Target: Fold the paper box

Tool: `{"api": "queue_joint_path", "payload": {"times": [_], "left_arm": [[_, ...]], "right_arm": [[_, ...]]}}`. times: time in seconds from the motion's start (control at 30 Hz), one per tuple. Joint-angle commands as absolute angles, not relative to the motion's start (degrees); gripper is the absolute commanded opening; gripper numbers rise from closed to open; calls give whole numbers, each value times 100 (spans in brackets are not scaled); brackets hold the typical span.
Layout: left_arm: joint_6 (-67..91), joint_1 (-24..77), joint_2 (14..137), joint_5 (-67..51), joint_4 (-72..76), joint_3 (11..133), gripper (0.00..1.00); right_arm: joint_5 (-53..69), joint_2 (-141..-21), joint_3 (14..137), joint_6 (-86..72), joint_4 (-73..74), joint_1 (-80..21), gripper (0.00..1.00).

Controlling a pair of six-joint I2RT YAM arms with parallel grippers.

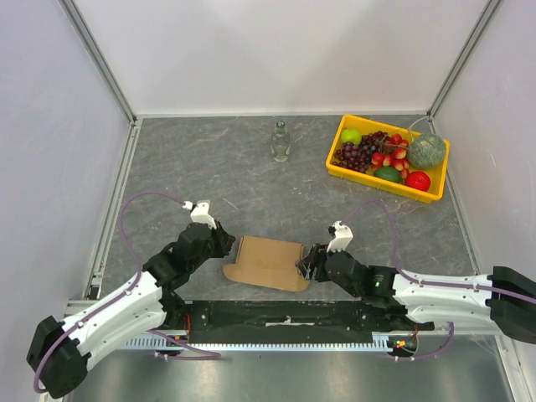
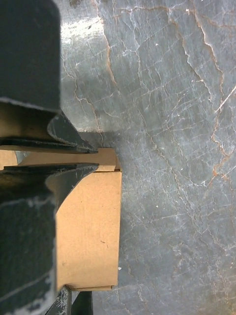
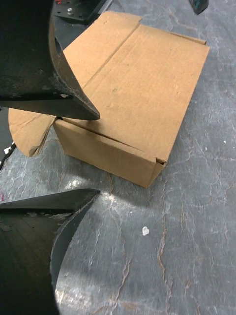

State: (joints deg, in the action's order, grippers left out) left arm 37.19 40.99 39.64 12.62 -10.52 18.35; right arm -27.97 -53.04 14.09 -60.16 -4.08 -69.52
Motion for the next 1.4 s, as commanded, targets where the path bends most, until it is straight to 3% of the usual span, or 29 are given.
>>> {"api": "queue_joint_path", "payload": {"times": [0.0,0.77,1.37], "left_arm": [[3445,3964,4060,888,-853,1714,16],[3454,3858,5097,-149,-79,1722,8],[3033,3490,6336,-228,755,2557,7]], "right_arm": [[-2400,-5440,1283,-6082,-1388,-6803,65],[-1521,-5915,1151,-5801,-2311,-6144,65],[-467,-6793,2012,-4764,-2522,-4589,65]]}}
